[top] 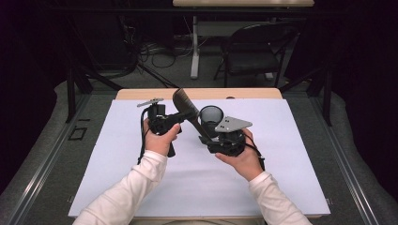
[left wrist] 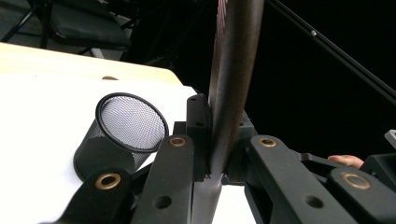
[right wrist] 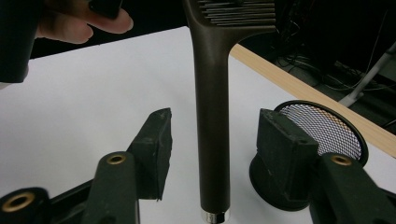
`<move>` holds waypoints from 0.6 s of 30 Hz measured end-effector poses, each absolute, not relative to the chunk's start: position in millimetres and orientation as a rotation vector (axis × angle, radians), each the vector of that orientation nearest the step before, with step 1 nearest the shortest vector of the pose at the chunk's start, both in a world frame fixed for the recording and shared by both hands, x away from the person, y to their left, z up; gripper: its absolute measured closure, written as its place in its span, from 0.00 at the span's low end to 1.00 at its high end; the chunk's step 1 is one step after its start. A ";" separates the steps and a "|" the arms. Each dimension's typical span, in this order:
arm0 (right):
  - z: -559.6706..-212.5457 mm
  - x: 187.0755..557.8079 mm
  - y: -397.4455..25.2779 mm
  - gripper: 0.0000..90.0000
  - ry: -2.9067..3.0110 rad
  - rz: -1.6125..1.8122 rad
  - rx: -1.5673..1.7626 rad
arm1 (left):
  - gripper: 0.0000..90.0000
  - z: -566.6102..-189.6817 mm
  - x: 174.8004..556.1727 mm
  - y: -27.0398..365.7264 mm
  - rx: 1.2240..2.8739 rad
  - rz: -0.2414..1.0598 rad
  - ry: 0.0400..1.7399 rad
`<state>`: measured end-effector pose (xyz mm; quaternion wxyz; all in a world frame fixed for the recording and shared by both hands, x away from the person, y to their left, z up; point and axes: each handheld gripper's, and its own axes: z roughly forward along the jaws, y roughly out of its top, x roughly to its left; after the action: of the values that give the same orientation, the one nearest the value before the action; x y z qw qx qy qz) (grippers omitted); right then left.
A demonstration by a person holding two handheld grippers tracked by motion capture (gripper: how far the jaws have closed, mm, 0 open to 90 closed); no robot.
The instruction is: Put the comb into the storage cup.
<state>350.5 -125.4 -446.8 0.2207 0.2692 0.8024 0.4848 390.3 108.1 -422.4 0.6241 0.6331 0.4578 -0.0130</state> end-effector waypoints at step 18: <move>-443.5 354.2 -132.0 0.45 2.214 1.401 0.796 | 0.93 -417.2 391.1 110.9 1.475 0.094 0.988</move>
<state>354.2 -132.0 -443.5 0.2003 0.2846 0.7922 0.5013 391.1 110.9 -417.2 0.6304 0.6440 0.4314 0.0410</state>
